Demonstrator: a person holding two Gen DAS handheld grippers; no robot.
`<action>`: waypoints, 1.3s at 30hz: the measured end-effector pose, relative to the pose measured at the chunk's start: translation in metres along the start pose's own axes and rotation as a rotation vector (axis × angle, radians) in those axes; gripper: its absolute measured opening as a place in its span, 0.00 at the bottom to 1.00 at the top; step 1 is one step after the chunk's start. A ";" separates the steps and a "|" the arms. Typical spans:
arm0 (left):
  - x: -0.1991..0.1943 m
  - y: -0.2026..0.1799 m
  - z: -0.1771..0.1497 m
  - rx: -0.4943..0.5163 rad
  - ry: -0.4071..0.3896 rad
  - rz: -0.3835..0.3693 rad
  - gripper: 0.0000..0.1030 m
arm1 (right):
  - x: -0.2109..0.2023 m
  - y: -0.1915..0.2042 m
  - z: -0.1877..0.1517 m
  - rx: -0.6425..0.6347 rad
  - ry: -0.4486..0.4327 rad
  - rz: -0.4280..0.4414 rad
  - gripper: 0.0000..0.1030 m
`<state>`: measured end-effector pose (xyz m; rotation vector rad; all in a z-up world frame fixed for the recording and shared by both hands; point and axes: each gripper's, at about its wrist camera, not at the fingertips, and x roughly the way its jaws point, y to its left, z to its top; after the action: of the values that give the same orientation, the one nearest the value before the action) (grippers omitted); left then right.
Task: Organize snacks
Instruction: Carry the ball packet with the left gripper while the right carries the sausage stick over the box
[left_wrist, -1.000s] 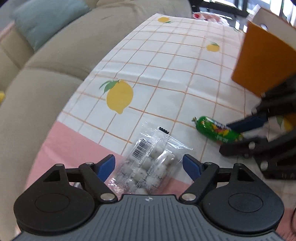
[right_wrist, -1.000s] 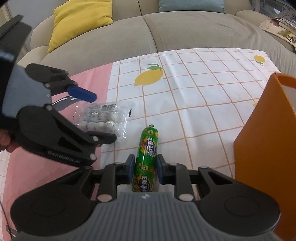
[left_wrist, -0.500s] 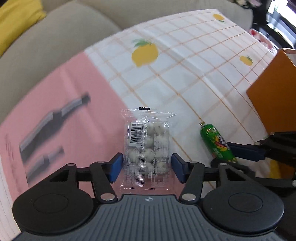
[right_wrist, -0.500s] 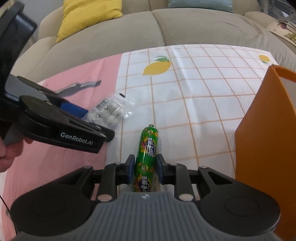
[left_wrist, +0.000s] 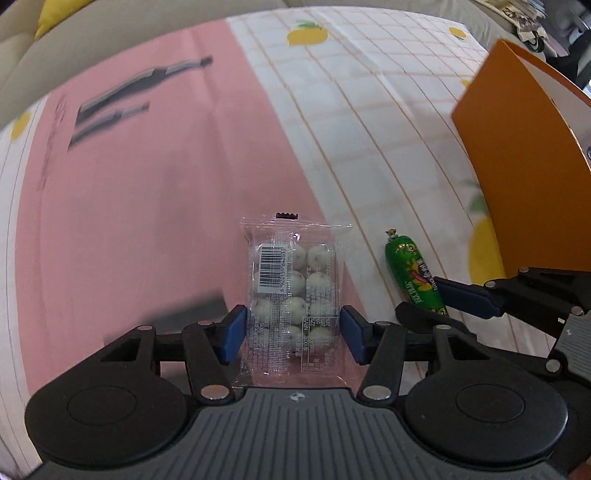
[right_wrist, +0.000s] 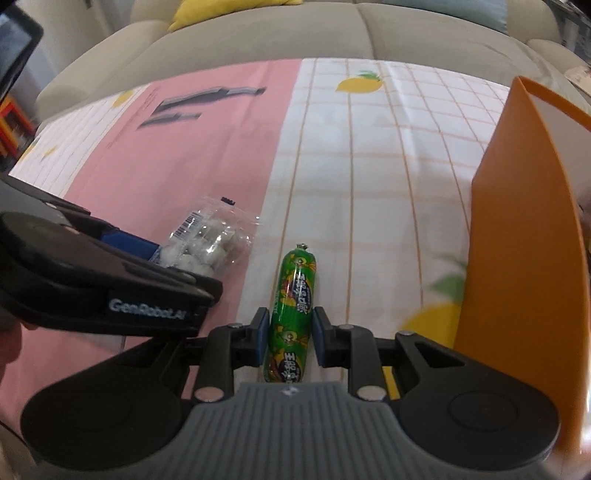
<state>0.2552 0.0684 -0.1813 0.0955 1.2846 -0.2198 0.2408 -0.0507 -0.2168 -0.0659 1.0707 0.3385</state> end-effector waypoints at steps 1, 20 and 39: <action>-0.003 -0.002 -0.009 -0.002 0.004 0.007 0.61 | -0.005 0.001 -0.008 -0.015 0.004 -0.002 0.22; -0.003 -0.010 -0.052 -0.006 -0.167 0.058 0.78 | -0.018 0.012 -0.050 -0.087 -0.093 -0.074 0.48; -0.020 0.004 -0.059 -0.125 -0.240 -0.011 0.56 | -0.034 0.011 -0.045 -0.047 -0.105 -0.057 0.20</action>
<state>0.1956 0.0857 -0.1787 -0.0441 1.0571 -0.1542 0.1846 -0.0582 -0.2082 -0.1196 0.9554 0.3125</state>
